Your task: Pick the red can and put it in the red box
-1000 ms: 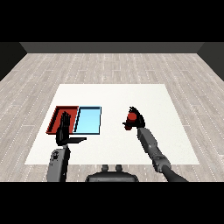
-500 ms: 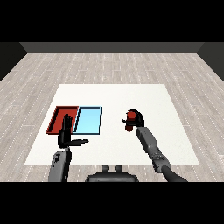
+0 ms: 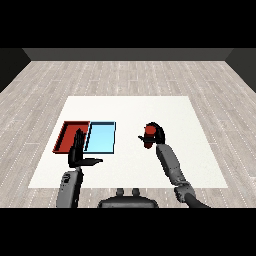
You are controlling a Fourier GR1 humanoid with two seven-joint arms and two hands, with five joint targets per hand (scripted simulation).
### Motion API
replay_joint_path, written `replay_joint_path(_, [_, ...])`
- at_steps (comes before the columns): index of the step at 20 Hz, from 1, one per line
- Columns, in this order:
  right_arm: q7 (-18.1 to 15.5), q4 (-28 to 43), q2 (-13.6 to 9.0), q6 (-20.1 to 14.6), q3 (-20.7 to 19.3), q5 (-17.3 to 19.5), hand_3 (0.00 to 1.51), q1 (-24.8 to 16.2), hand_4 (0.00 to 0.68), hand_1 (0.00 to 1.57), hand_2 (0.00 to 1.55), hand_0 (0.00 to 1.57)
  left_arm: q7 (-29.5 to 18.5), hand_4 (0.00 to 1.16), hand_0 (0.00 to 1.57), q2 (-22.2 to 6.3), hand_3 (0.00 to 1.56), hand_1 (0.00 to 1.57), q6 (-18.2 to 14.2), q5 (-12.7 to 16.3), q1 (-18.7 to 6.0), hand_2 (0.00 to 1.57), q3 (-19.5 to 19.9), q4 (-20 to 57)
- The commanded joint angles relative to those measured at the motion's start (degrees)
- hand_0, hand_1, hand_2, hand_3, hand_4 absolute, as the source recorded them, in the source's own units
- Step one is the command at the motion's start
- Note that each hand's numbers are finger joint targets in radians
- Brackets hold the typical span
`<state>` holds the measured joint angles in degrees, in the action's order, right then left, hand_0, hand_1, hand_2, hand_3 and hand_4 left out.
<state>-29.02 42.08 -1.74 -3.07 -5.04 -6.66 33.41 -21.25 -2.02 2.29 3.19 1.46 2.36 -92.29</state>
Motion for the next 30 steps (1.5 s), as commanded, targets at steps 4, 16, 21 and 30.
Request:
replay_joint_path(4, [3.37,12.04,0.85,-0.76,2.99,0.85,1.41,-4.1,0.647,1.45,1.45,1.45,0.64,0.0,0.0,0.75,0.0,0.0,-1.37,-3.16,-4.05,0.0,-3.33,4.15])
replay_joint_path(16, [7.12,22.97,1.73,-7.39,11.72,-3.85,1.42,-7.49,0.662,1.42,1.44,1.42,7.84,0.0,0.0,2.01,0.0,0.0,-8.43,-0.05,-9.37,0.0,-16.9,4.88])
replay_joint_path(21, [9.13,26.59,1.74,-11.05,15.96,-4.01,1.42,-8.8,0.662,1.42,1.44,1.42,5.53,0.0,0.0,2.01,0.0,0.0,-9.92,1.79,-8.9,0.0,-20.23,6.07])
replay_joint_path(30, [6.77,31.34,1.74,-14.65,24.74,-6.14,1.4,-10.67,0.625,1.38,1.41,1.38,7.69,0.0,0.0,2.02,0.0,0.0,-16.96,2.71,-14.93,0.0,-27.54,9.5])
